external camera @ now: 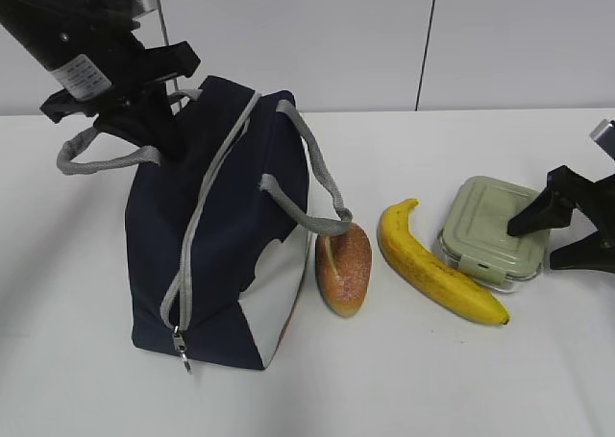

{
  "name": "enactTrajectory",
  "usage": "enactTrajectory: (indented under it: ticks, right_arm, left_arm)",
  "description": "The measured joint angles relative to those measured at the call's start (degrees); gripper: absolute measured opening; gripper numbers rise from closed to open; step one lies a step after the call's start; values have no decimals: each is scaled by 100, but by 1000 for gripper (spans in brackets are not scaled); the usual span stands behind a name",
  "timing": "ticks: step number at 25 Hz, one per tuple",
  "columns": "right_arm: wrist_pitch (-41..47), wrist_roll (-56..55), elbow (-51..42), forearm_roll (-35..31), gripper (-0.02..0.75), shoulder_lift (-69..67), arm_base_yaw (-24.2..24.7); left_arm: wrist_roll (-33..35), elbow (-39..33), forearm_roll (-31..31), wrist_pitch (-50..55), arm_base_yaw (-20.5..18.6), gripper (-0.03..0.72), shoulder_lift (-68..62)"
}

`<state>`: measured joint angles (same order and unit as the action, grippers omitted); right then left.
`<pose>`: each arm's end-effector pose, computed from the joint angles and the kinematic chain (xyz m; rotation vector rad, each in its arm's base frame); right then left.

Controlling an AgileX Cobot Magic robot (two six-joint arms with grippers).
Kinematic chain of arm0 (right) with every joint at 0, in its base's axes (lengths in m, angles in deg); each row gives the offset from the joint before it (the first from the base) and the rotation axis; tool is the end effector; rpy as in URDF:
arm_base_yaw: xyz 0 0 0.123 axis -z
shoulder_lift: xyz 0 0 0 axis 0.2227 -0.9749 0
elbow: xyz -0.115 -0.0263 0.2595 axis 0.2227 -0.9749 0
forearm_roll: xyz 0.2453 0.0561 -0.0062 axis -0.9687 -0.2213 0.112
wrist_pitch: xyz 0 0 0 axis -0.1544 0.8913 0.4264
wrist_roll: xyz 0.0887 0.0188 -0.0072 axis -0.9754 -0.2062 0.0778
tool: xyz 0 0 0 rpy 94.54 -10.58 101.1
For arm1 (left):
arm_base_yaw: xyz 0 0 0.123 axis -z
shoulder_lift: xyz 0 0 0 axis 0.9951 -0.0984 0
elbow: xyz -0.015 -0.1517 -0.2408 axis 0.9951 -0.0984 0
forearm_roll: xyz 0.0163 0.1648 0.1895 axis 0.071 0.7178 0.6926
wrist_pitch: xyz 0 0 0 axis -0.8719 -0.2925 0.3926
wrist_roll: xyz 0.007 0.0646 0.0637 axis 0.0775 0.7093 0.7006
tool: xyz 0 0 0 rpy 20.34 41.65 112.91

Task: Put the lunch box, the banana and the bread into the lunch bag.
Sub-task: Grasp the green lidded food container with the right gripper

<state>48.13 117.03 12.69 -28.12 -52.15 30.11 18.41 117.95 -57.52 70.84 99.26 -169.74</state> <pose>0.3392 -0.0501 0.1382 0.3504 2.7089 0.8197 0.3564 -0.1317 0.2928 0.3847 2.8743 -0.6358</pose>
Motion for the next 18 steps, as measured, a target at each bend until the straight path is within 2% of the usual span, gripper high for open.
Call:
enactTrajectory:
  ticks: [18]
  right_arm:
    - [512, 1052, 165, -1291, 562, -526, 16]
  left_arm:
    - [0, 0, 0, 0, 0, 0, 0]
